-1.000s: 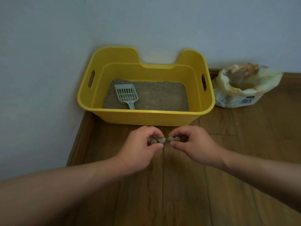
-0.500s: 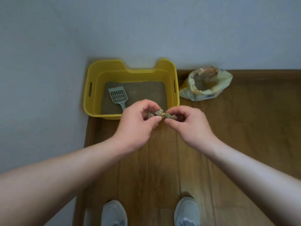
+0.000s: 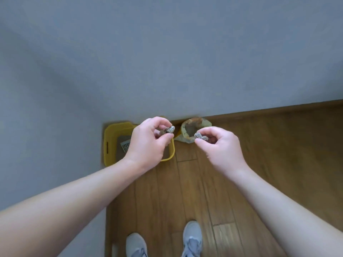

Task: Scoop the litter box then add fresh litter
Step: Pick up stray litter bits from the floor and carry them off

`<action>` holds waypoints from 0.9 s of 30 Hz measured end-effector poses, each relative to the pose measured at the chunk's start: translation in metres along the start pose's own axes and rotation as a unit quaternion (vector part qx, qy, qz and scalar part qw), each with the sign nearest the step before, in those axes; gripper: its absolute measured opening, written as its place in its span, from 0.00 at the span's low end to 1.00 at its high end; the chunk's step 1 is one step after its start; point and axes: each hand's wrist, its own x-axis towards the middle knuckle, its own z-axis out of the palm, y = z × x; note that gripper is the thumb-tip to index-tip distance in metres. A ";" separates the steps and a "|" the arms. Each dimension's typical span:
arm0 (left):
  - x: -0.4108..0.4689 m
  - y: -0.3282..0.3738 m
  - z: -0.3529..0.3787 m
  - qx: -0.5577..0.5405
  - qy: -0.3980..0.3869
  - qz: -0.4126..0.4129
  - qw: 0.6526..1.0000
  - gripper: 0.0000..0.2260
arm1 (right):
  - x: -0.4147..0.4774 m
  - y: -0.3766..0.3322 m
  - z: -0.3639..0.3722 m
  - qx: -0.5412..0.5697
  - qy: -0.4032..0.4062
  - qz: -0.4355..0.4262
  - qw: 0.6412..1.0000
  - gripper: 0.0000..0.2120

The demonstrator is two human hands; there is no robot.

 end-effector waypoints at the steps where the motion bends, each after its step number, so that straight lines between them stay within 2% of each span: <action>1: 0.000 0.018 -0.005 0.005 -0.003 0.006 1.000 0.10 | -0.002 -0.016 -0.013 -0.002 0.007 -0.003 1.000 0.05; 8: -0.007 0.137 -0.035 -0.007 -0.011 0.026 1.000 0.08 | -0.018 -0.103 -0.103 -0.010 0.064 -0.011 0.998 0.04; 16: -0.023 0.248 -0.060 0.000 -0.014 0.060 0.998 0.08 | -0.050 -0.168 -0.191 -0.004 0.122 -0.009 0.992 0.04; 27: -0.057 0.335 -0.049 0.028 -0.018 0.104 0.994 0.09 | -0.094 -0.201 -0.263 -0.029 0.180 -0.016 0.983 0.03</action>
